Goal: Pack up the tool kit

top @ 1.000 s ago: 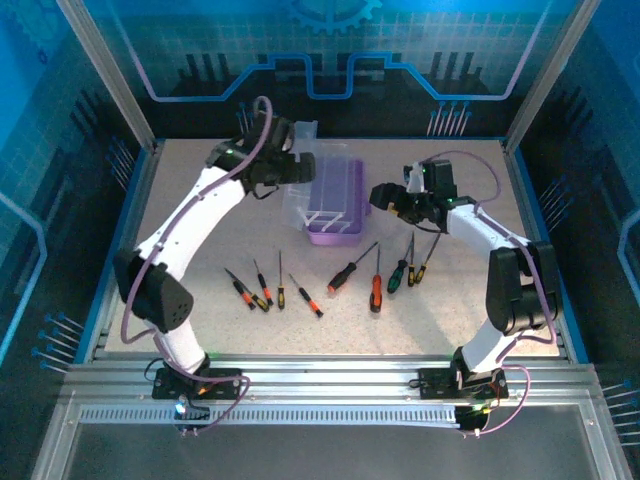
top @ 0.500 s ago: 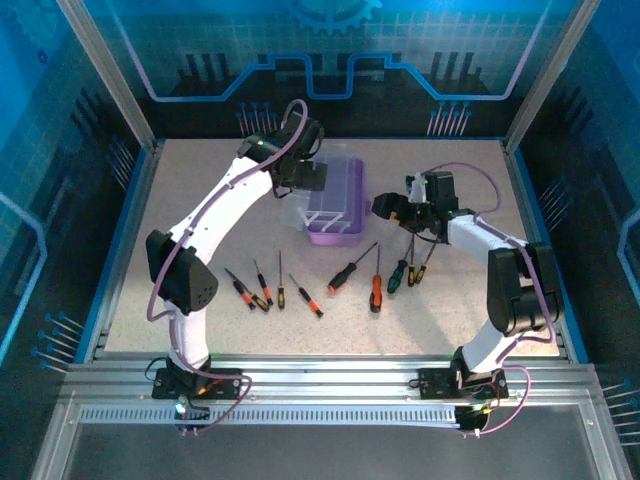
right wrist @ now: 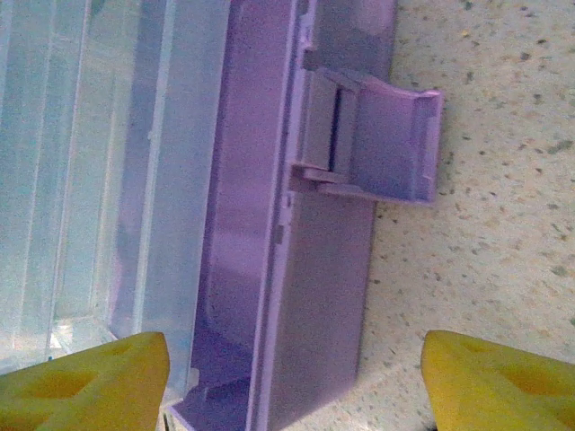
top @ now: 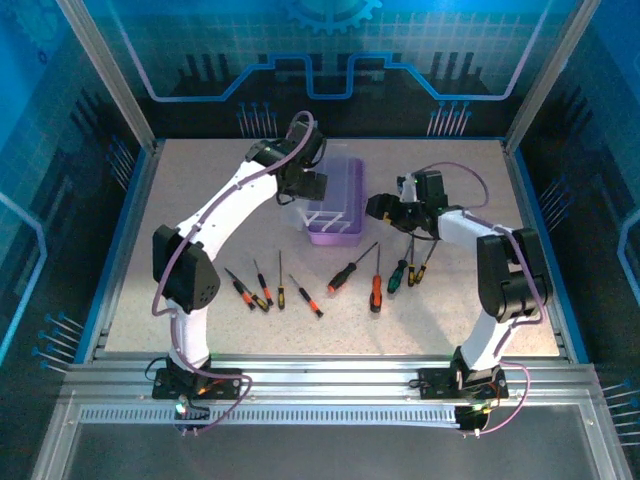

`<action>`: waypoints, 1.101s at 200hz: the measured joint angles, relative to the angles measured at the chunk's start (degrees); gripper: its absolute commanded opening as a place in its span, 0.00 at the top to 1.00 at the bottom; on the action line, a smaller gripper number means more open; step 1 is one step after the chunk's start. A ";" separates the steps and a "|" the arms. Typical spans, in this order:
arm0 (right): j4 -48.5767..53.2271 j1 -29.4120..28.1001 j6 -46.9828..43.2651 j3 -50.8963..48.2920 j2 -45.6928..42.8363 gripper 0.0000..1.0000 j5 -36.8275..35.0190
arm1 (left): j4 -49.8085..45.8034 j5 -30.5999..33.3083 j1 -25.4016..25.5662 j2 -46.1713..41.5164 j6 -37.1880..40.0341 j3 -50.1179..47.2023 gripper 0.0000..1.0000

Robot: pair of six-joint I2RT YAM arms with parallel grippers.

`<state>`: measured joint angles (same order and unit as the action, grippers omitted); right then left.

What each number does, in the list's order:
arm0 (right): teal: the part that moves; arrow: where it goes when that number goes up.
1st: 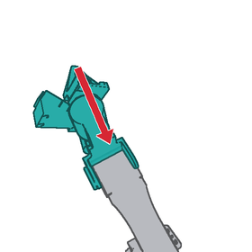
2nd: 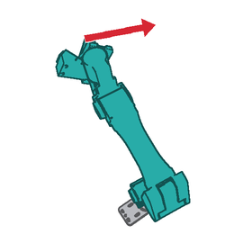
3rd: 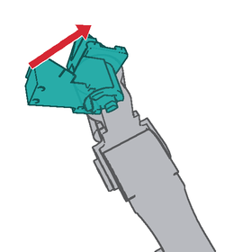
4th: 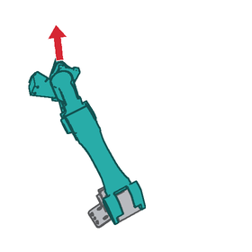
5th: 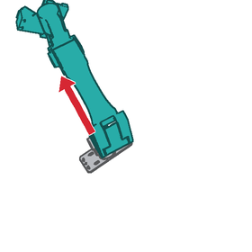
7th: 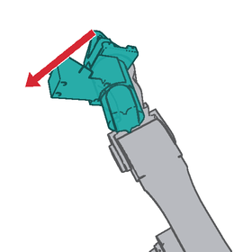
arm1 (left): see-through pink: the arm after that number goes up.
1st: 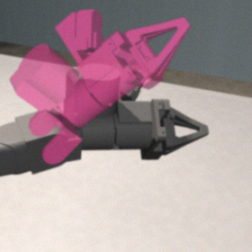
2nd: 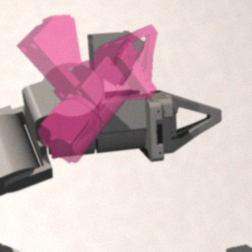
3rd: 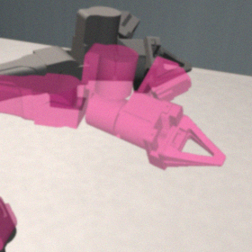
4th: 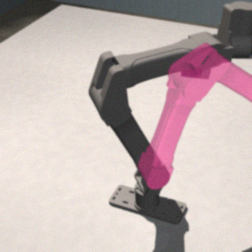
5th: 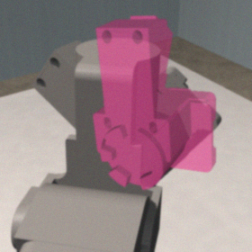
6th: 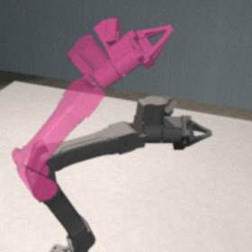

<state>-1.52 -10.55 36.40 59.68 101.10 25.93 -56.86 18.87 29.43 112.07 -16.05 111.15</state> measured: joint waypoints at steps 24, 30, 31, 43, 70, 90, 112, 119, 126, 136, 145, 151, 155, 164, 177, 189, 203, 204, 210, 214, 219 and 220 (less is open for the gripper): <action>0.28 -1.03 0.00 1.18 0.92 0.26 -0.13 | 1.07 -0.37 0.00 -0.28 0.20 -2.58 0.17; 0.42 -1.27 0.00 1.44 1.07 0.27 -0.24 | 1.53 -0.50 0.00 -0.55 0.20 -3.08 0.19; 0.48 -1.33 -0.02 1.53 1.11 0.27 -0.26 | 1.60 -0.50 0.00 -0.59 0.20 -3.15 0.19; 0.59 -1.70 -0.02 1.90 1.38 0.27 -0.50 | 2.67 -0.74 0.00 -1.66 0.26 -4.50 0.22; 0.90 -1.92 -0.02 2.16 1.84 0.29 -1.18 | 5.84 -2.62 -0.37 -5.46 0.66 -8.15 0.25; 1.31 -1.92 -0.09 2.89 2.73 0.31 -1.68 | 8.59 -5.44 -1.22 -8.57 0.81 -11.15 0.28; 2.29 -1.95 -0.44 4.42 4.13 0.33 -2.03 | 11.32 -8.96 -3.30 -10.78 0.76 -14.82 0.30; 2.64 -2.05 -0.59 5.05 4.70 0.33 -2.29 | 12.28 -9.92 -3.96 -11.34 0.76 -15.89 0.30; 3.21 -2.16 -0.74 5.81 5.20 0.34 -2.64 | 13.00 -10.86 -4.59 -11.85 0.74 -16.72 0.31; 3.87 -2.47 -1.05 7.04 6.12 0.35 -3.06 | 13.81 -11.74 -5.18 -12.35 0.74 -17.62 0.31; 4.28 -2.73 -1.18 8.02 6.84 0.36 -3.28 | 14.36 -12.24 -5.44 -12.61 0.74 -18.14 0.32; 4.55 -2.95 -1.33 8.57 7.26 0.37 -3.48 | 14.82 -12.57 -5.57 -12.76 0.74 -18.45 0.31; 4.66 -3.08 -1.51 8.87 7.56 0.37 -3.56 | 15.28 -12.92 -5.64 -12.87 0.66 -18.73 0.32; 5.07 -3.43 -1.57 9.55 8.26 0.38 -3.98 | 16.22 -13.51 -5.90 -13.20 0.46 -19.41 0.31; 5.77 -3.67 -1.81 10.32 9.09 0.42 -4.59 | 17.84 -14.60 -6.62 -13.99 -0.13 -21.07 0.31; 6.45 -3.91 -2.08 11.06 9.97 0.44 -4.98 | 19.67 -16.13 -7.61 -15.04 -0.55 -23.04 0.31; 7.19 -4.15 -2.21 11.65 10.91 0.48 -5.88 | 21.81 -18.16 -8.92 -16.24 -1.05 -25.35 0.30; 7.23 -4.17 -2.16 11.67 10.95 0.48 -5.95 | 22.05 -18.38 -9.09 -16.35 -1.16 -25.62 0.30; 7.63 -4.22 -2.34 11.87 11.30 0.49 -6.27 | 23.04 -19.32 -9.84 -16.87 -1.51 -26.71 0.30; 7.96 -4.26 -2.38 12.00 11.56 0.50 -6.51 | 23.61 -20.02 -10.29 -17.20 -1.66 -27.43 0.30; 8.15 -4.28 -2.32 12.09 11.78 0.51 -6.75 | 24.26 -20.96 -10.95 -17.53 -1.88 -28.15 0.31; 8.17 -4.28 -2.43 12.11 11.82 0.51 -6.88 | 24.28 -21.09 -11.04 -17.57 -1.92 -28.24 0.31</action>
<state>6.66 -14.83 33.98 71.79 112.92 19.05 -32.58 -2.22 18.39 94.50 -17.98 82.91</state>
